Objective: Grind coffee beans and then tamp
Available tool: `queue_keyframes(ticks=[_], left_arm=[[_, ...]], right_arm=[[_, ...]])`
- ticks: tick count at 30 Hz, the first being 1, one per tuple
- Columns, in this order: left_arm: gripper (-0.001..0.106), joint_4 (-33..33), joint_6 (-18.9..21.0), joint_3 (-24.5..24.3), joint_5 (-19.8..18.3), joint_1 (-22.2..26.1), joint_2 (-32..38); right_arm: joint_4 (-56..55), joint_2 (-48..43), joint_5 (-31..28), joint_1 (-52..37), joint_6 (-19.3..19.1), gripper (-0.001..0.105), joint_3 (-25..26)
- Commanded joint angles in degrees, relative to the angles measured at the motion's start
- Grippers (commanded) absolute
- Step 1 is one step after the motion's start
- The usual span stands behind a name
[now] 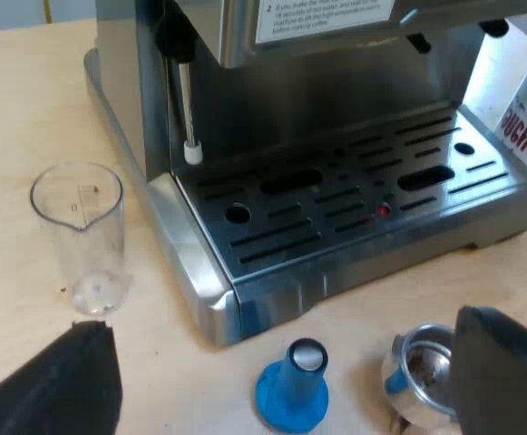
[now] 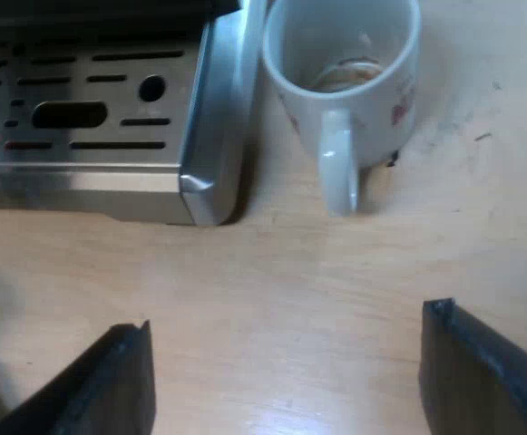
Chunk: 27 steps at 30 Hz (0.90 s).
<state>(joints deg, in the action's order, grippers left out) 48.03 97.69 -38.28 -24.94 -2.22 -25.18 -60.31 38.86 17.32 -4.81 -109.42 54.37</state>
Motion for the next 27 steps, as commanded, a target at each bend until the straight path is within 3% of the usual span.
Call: queue_keyframes(ticks=[1, 6, 16, 24, 27], left_arm=[[0.078, 1.39, -0.34, -0.52, 1.22, -0.07, 1.06], [0.078, 1.44, -0.67, -0.52, 1.21, -0.07, 4.27], [0.078, 1.44, -0.67, 3.19, 1.21, -0.07, 14.73], [0.078, 1.56, -0.67, 5.29, 1.21, -0.07, 25.90], [0.078, 3.77, -0.67, 5.27, 3.26, -0.07, 28.31]], right_arm=[[-0.49, -2.89, 1.21, -0.27, -1.37, 0.063, 0.61], [-1.93, -9.83, 1.21, -0.27, -3.45, 0.063, 0.61], [-2.04, -23.38, 0.91, -0.27, -3.30, 0.063, 0.61], [-2.04, -32.31, 0.91, -0.27, -2.23, 0.063, -2.29], [-2.04, -35.76, 0.91, -0.27, -2.23, 0.063, -3.83]])
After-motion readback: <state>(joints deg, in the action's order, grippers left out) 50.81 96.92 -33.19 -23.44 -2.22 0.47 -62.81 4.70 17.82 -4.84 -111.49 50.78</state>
